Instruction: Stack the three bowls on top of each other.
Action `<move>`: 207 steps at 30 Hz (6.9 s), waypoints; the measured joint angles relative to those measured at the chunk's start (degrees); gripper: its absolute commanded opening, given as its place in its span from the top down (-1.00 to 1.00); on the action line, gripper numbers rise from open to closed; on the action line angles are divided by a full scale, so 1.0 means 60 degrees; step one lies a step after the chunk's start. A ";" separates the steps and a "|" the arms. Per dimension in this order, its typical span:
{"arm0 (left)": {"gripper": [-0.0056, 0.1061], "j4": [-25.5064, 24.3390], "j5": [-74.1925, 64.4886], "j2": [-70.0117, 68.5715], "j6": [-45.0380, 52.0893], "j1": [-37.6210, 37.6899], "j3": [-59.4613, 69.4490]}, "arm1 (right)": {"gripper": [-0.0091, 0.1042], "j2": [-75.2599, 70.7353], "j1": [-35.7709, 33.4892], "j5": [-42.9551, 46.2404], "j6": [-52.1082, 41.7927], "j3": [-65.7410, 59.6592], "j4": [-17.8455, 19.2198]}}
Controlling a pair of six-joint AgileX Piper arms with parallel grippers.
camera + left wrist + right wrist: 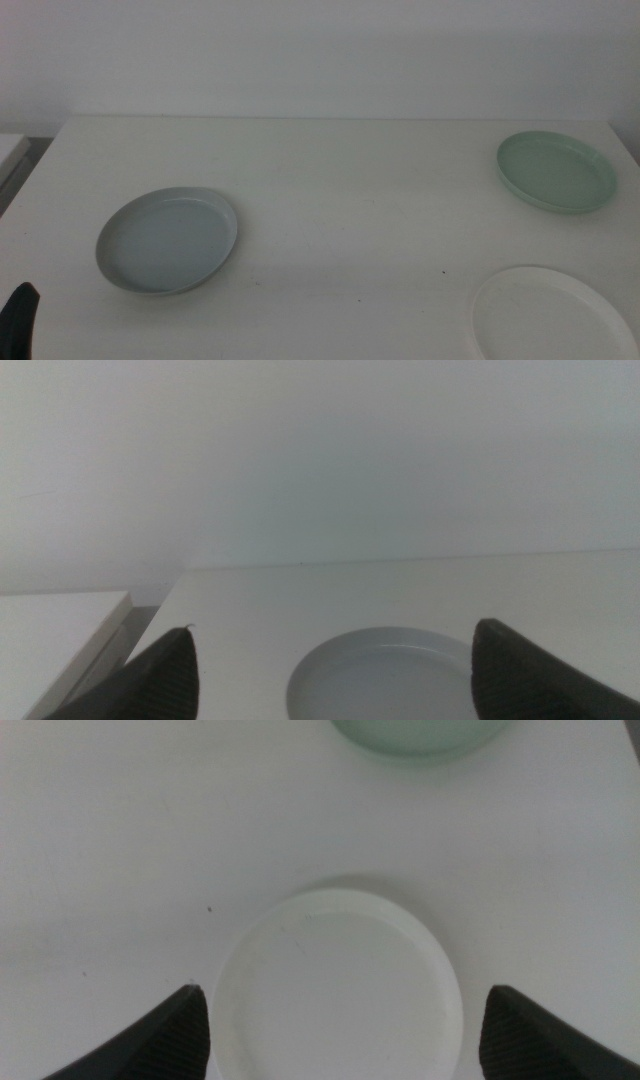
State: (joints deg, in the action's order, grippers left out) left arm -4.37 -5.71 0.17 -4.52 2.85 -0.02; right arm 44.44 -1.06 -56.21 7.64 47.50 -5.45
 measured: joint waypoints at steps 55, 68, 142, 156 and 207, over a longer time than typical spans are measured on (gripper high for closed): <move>-0.78 0.0019 0.0014 0.0000 0.0000 0.0000 0.0000 | -0.26 0.8068 0.1336 0.1606 -0.0780 -0.1011 0.0091; -0.78 0.0019 0.0014 0.0000 0.0000 0.0000 0.0000 | 0.88 0.8442 0.1402 0.1529 -0.0860 -0.0848 0.0199; -0.78 0.0019 0.0075 0.0000 0.0000 0.0000 0.0000 | -0.48 1.2237 0.1753 -0.1850 -0.1356 1.1526 -0.0272; -0.78 0.0019 0.0075 0.0000 0.0000 0.0000 0.0000 | -0.30 1.5186 0.2814 -0.0452 -0.1425 1.1526 -0.0452; -0.78 0.0019 0.0075 0.0000 0.0000 0.0000 0.0000 | 0.88 1.2061 -0.3239 0.2006 -0.1359 0.6836 -0.2287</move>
State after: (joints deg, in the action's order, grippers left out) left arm -4.26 -5.26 0.17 -4.52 2.85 -0.02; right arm 116.80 -20.49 -44.17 -0.51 88.52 -19.18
